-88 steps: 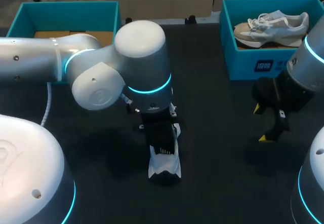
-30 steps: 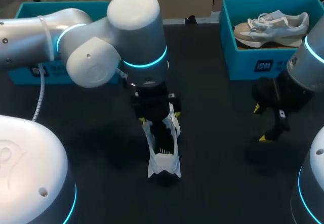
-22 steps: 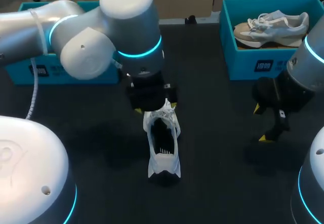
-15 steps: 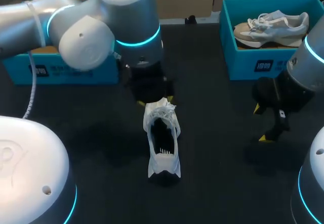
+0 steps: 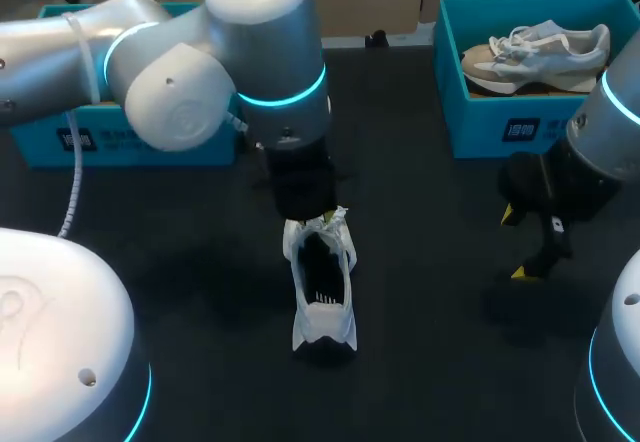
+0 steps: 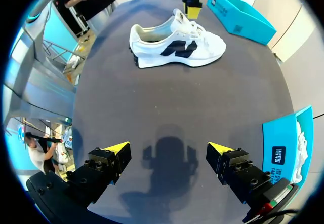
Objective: Take the shoe out of the shoebox, open the shoe tongue, remove and reinsert the insole, then place the shoe into the shoebox
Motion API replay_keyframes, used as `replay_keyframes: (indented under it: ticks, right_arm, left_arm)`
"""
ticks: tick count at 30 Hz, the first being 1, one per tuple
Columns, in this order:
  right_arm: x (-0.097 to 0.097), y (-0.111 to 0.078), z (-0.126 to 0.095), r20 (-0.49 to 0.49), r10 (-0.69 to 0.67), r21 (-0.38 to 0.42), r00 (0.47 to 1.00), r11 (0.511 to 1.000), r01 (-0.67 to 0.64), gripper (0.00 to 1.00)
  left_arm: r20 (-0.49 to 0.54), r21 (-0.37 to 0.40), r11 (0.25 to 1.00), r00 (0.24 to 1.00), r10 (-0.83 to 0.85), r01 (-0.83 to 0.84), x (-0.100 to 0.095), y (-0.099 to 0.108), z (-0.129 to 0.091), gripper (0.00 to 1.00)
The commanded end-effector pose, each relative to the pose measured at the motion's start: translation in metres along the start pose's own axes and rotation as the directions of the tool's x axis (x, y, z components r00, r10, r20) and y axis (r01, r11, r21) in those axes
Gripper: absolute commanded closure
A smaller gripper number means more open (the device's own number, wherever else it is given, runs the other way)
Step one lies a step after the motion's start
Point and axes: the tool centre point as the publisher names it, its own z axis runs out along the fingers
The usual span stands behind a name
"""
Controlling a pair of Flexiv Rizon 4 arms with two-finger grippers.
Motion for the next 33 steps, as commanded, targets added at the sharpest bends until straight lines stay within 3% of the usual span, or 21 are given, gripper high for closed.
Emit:
replay_keyframes:
  ticks: [1, 3, 5, 12, 21, 23, 25, 30, 32, 33]
  right_arm:
    - [0.001, -0.001, 0.000, 0.002, -0.001, -0.001, 1.000, 1.000, 0.001, 0.00]
    - [0.001, -0.001, 0.000, 0.002, -0.001, -0.001, 1.000, 1.000, 0.001, 0.00]
    - [0.001, -0.001, 0.000, 0.002, -0.001, -0.001, 1.000, 1.000, 0.001, 0.00]
    - [0.001, -0.001, 0.000, 0.002, -0.001, -0.001, 1.000, 1.000, 0.001, 0.00]
    - [0.001, -0.001, 0.000, 0.002, -0.001, -0.001, 1.000, 1.000, 0.001, 0.00]
    - [0.001, -0.001, 0.000, 0.002, -0.001, -0.001, 1.000, 1.000, 0.001, 0.00]
    - [0.001, -0.001, 0.000, 0.002, -0.001, -0.001, 1.000, 1.000, 0.001, 0.00]
    - [0.001, -0.001, 0.000, 0.002, -0.001, -0.001, 1.000, 1.000, 0.001, 0.00]
    - [0.001, -0.001, 0.000, 0.002, -0.001, -0.001, 1.000, 1.000, 0.001, 0.00]
    - [0.001, -0.001, 0.000, 0.002, -0.001, -0.001, 1.000, 1.000, 0.001, 0.00]
  left_arm:
    - [0.016, 0.022, 1.000, 1.000, 0.003, -0.003, 0.004, -0.008, 0.013, 0.69]
    - [0.015, 0.031, 0.999, 1.000, 0.006, -0.007, 0.006, -0.014, 0.017, 0.75]
    - [0.009, 0.036, 0.999, 1.000, 0.021, -0.021, 0.008, -0.019, 0.018, 0.75]
    - [0.042, 0.002, 1.000, 0.999, 0.024, -0.024, 0.007, -0.016, -0.004, 0.74]
    - [0.015, 0.072, 0.997, 1.000, 0.024, -0.025, 0.006, -0.031, 0.031, 0.75]
    - [0.032, 0.115, 0.993, 0.999, 0.021, -0.025, 0.009, -0.034, 0.032, 0.74]
    - [0.047, 0.098, 0.995, 0.999, 0.014, -0.018, 0.014, -0.033, 0.022, 0.70]
    - [0.085, 0.081, 0.997, 0.996, -0.022, 0.015, 0.021, -0.032, -0.019, 0.56]
    - [0.070, 0.088, 0.993, 0.994, -0.080, 0.074, 0.022, -0.034, -0.033, 0.28]
    - [0.044, 0.090, 0.986, 0.988, -0.147, 0.142, 0.022, -0.034, -0.038, 0.05]
